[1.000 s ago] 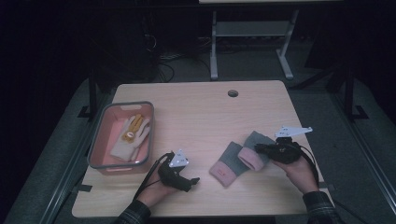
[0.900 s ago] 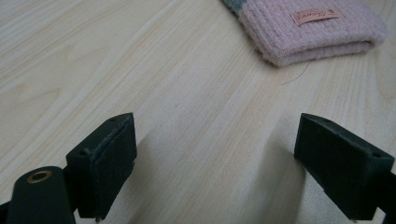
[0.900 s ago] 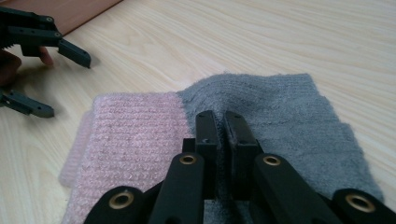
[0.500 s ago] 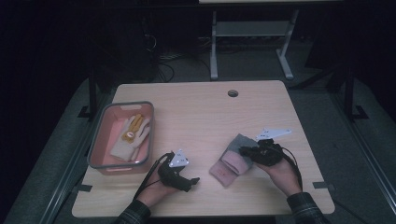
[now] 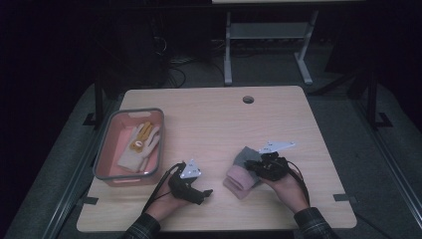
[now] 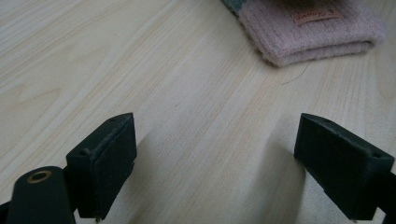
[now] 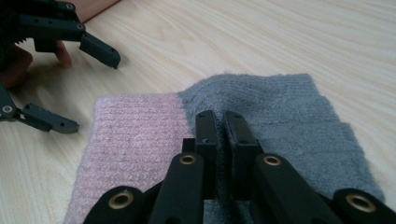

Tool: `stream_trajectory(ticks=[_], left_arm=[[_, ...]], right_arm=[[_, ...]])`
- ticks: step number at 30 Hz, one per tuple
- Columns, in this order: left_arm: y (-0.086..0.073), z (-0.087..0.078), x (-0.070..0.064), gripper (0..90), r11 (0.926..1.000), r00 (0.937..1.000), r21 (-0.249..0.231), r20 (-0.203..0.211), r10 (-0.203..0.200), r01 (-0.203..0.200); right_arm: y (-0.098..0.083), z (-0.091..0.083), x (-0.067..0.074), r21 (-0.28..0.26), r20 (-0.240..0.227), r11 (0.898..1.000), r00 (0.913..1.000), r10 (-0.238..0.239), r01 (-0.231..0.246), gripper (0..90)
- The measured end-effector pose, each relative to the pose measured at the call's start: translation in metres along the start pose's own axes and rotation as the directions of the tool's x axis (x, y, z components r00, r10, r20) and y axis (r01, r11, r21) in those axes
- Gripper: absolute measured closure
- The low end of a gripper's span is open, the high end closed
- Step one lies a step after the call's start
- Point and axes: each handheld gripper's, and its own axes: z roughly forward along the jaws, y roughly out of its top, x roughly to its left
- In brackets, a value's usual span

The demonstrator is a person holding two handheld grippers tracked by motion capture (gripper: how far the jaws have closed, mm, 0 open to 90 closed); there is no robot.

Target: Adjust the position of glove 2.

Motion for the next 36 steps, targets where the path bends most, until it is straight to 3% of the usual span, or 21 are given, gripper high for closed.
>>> stream_trajectory(ticks=[9,16,18,22,30,32,36], left_arm=[[0.0,0.0,0.0,12.3,1.0,1.0,0.0,0.0,0.0,0.0],[0.0,0.0,0.0,12.3,1.0,1.0,0.0,0.0,0.0,0.0],[0.0,0.0,0.0,12.3,1.0,1.0,0.0,0.0,0.0,0.0],[0.0,0.0,0.0,12.3,1.0,1.0,-0.003,0.0,-0.002,0.002],[0.0,0.0,0.0,12.3,1.0,1.0,0.0,0.0,0.001,-0.001],[0.0,0.0,0.0,12.3,1.0,1.0,0.0,0.004,0.005,-0.005],[0.0,0.0,0.0,12.2,1.0,1.0,0.001,0.004,0.006,-0.006]], right_arm=[[-0.003,0.007,0.006,0.019,-0.005,1.0,1.0,0.003,-0.003,83.9],[-0.002,0.004,0.003,0.0,-0.016,1.0,0.9998,0.011,-0.011,73.2],[-0.003,0.0,0.0,-0.007,-0.015,1.0,0.9998,0.016,-0.016,73.4],[-0.009,-0.014,-0.01,-0.015,0.007,1.0,1.0,0.007,-0.007,88.7],[-0.032,-0.038,-0.038,0.019,0.076,1.0,0.9967,-0.027,0.025,89.4],[-0.038,-0.041,-0.044,0.019,0.091,1.0,0.9956,-0.023,0.021,85.2],[-0.053,-0.049,-0.059,0.007,0.112,1.0,0.9937,-0.01,0.01,67.1]])
